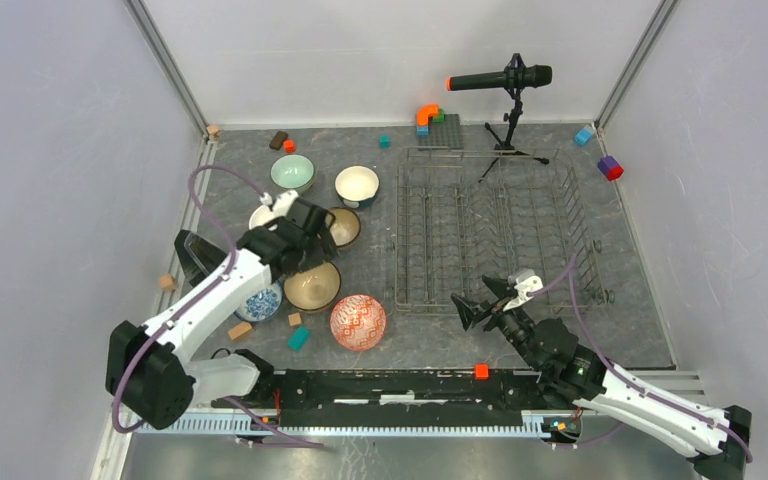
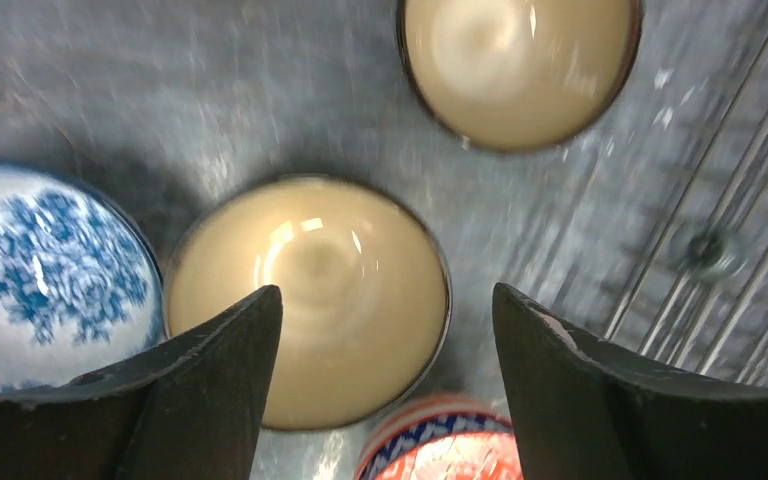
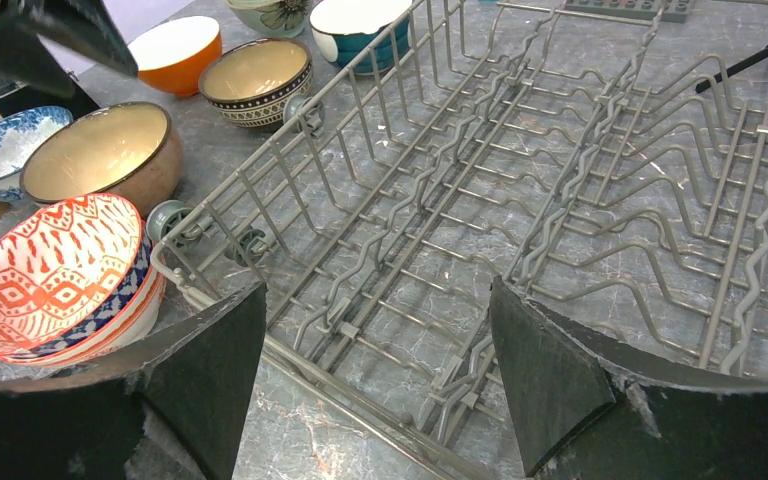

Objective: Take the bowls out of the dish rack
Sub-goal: Adjust the bowl at the center of the board.

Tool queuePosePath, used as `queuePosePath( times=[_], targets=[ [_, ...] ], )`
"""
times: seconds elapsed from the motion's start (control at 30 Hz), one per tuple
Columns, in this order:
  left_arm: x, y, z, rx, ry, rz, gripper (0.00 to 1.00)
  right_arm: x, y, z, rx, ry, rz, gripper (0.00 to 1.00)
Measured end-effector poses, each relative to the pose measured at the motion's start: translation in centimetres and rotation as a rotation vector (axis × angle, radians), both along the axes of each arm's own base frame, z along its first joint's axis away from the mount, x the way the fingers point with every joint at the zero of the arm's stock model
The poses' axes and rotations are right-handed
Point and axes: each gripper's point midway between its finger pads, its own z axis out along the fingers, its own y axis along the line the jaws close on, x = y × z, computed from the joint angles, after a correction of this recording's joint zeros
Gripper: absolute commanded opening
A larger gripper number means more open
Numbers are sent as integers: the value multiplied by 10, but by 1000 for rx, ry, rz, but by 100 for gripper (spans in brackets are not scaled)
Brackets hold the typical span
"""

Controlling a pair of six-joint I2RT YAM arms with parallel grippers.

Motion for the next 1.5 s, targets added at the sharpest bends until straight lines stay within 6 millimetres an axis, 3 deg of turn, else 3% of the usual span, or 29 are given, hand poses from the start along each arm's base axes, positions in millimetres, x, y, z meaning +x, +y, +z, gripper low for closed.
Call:
queuePosePath(
  times=[0.1,0.2,0.63,1.03,1.33,1.5],
  targets=[
    [-25,-15,-17,25,63,-54,87,0,1,-1,-3,2,0,87],
    [-35,-21,-30,45,113,-62,88,1,2,-5,-19,10,1,86],
    [-35,-27,-80,146,251,-61,73,1,2,-9,-35,19,1,86],
    [-18,-39,-86,146,243,-63,47,1,1,-7,-31,16,-2,86],
    [-1,-45,-84,172,223,-61,34,1,-1,-3,-11,6,-11,86],
    [2,-43,-85,201,230,-64,15,2,-3,-4,-15,8,-18,86]
  ],
)
